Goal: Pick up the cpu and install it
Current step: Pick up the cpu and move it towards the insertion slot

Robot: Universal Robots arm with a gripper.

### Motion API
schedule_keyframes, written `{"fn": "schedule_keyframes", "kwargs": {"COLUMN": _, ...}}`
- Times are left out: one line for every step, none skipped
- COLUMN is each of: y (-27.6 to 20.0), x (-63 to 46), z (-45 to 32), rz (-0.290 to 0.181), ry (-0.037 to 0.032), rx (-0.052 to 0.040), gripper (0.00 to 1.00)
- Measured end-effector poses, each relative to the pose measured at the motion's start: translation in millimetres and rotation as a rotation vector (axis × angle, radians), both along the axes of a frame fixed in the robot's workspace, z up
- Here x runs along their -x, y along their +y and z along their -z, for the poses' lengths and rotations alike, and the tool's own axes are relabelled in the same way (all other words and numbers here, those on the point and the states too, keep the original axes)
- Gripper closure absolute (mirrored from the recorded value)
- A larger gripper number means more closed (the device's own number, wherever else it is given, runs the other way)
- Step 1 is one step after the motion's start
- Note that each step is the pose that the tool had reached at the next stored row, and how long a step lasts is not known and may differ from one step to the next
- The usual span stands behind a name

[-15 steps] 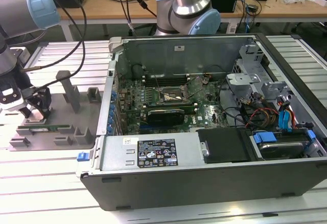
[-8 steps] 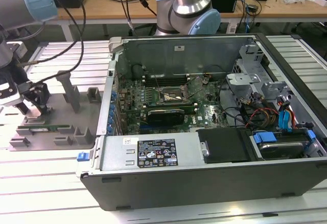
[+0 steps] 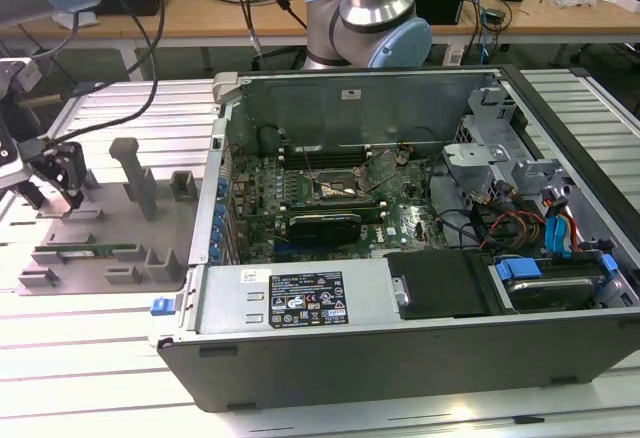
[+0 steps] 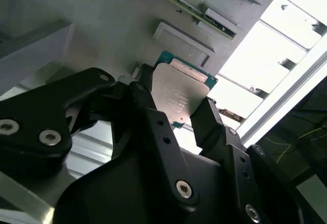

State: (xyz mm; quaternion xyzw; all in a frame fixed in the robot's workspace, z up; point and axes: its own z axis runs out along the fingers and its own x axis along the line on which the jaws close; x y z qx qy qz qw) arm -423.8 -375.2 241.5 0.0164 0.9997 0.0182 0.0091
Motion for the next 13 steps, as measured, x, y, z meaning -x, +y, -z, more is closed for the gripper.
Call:
{"fn": "schedule_keyframes", "kwargs": {"y": 0.0, "x": 0.0, "z": -2.7, "rz": 0.0, "ry": -0.0001, "rx": 0.0, "gripper": 0.46}}
{"fn": "schedule_keyframes", "kwargs": {"y": 0.0, "x": 0.0, "z": -5.4, "rz": 0.0, "ry": 0.0, "rx": 0.0, "gripper": 0.46}}
{"fn": "schedule_keyframes", "kwargs": {"y": 0.0, "x": 0.0, "z": -8.7, "rz": 0.0, "ry": -0.0001, "rx": 0.0, "gripper": 0.46}}
{"fn": "schedule_keyframes", "kwargs": {"y": 0.0, "x": 0.0, "z": -11.5, "rz": 0.0, "ry": -0.0001, "rx": 0.0, "gripper": 0.46}}
{"fn": "schedule_keyframes", "kwargs": {"y": 0.0, "x": 0.0, "z": -14.5, "rz": 0.0, "ry": -0.0001, "rx": 0.0, "gripper": 0.46}}
{"fn": "schedule_keyframes", "kwargs": {"y": 0.0, "x": 0.0, "z": -19.7, "rz": 0.0, "ry": -0.0002, "rx": 0.0, "gripper": 0.46}}
{"fn": "schedule_keyframes", "kwargs": {"y": 0.1, "x": 0.0, "z": -23.4, "rz": 0.0, "ry": -0.0001, "rx": 0.0, "gripper": 0.46}}
{"fn": "schedule_keyframes", "kwargs": {"y": 0.1, "x": 0.0, "z": -26.7, "rz": 0.0, "ry": -0.0001, "rx": 0.0, "gripper": 0.46}}
{"fn": "schedule_keyframes", "kwargs": {"y": 0.1, "x": 0.0, "z": -32.1, "rz": 0.0, "ry": -0.0001, "rx": 0.0, "gripper": 0.46}}
{"fn": "schedule_keyframes", "kwargs": {"y": 0.1, "x": 0.0, "z": -36.0, "rz": 0.0, "ry": 0.0001, "rx": 0.0001, "gripper": 0.46}}
{"fn": "schedule_keyframes", "kwargs": {"y": 0.2, "x": 0.0, "z": -38.9, "rz": 0.0, "ry": 0.0, "rx": 0.0, "gripper": 0.46}}
{"fn": "schedule_keyframes", "kwargs": {"y": 0.2, "x": 0.0, "z": -42.6, "rz": 0.0, "ry": -0.0001, "rx": 0.0, "gripper": 0.46}}
{"fn": "schedule_keyframes", "kwargs": {"y": 0.2, "x": 0.0, "z": -45.7, "rz": 0.0, "ry": -0.0001, "rx": 0.0, "gripper": 0.46}}
